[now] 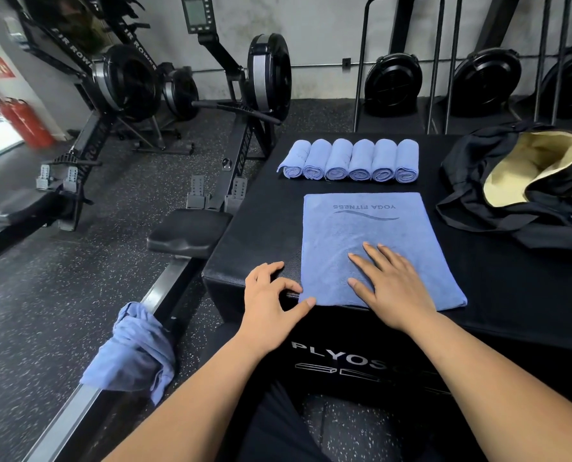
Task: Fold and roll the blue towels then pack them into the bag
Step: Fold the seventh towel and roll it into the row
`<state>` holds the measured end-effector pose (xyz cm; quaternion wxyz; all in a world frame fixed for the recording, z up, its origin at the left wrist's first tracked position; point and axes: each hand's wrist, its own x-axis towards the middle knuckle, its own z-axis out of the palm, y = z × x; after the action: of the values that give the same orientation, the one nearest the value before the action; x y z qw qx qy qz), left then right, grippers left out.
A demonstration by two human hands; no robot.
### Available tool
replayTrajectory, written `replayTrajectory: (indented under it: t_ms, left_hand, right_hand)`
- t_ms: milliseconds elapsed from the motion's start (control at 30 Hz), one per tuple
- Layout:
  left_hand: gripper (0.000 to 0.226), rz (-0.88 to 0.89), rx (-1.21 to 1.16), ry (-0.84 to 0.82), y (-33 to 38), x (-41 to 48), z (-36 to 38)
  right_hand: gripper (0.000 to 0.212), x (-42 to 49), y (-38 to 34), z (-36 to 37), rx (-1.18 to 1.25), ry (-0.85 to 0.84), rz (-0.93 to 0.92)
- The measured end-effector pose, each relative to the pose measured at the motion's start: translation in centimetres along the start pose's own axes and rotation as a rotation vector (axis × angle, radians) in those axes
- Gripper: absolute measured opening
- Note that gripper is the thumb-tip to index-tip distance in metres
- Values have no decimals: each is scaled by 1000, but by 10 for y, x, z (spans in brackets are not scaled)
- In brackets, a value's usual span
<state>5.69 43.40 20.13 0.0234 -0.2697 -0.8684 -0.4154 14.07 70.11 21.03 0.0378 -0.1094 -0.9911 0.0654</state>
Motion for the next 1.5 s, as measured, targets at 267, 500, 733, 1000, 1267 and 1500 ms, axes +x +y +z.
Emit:
replayTrajectory:
  t_ms: [267, 500, 733, 1000, 1267, 1500]
  left_hand:
    - [18, -26, 7, -9, 0, -5, 4]
    - [23, 42, 77, 122, -1, -8, 4]
    - [49, 579, 470, -121, 0, 2, 5]
    - [28, 679, 413, 43, -20, 10, 12]
    - [15, 481, 252, 46, -5, 19, 6]
    - [9, 59, -45, -27, 17, 35, 4]
  right_hand:
    - [71, 0, 0, 0, 6, -8, 0]
    - [70, 0, 0, -1, 8, -15, -3]
    - [82, -5, -1, -3, 39, 9, -15]
    - [77, -56, 52, -7, -92, 44, -31]
    - [73, -96, 107, -16, 184, 159, 92]
    - [61, -99, 104, -26, 467, 254, 215]
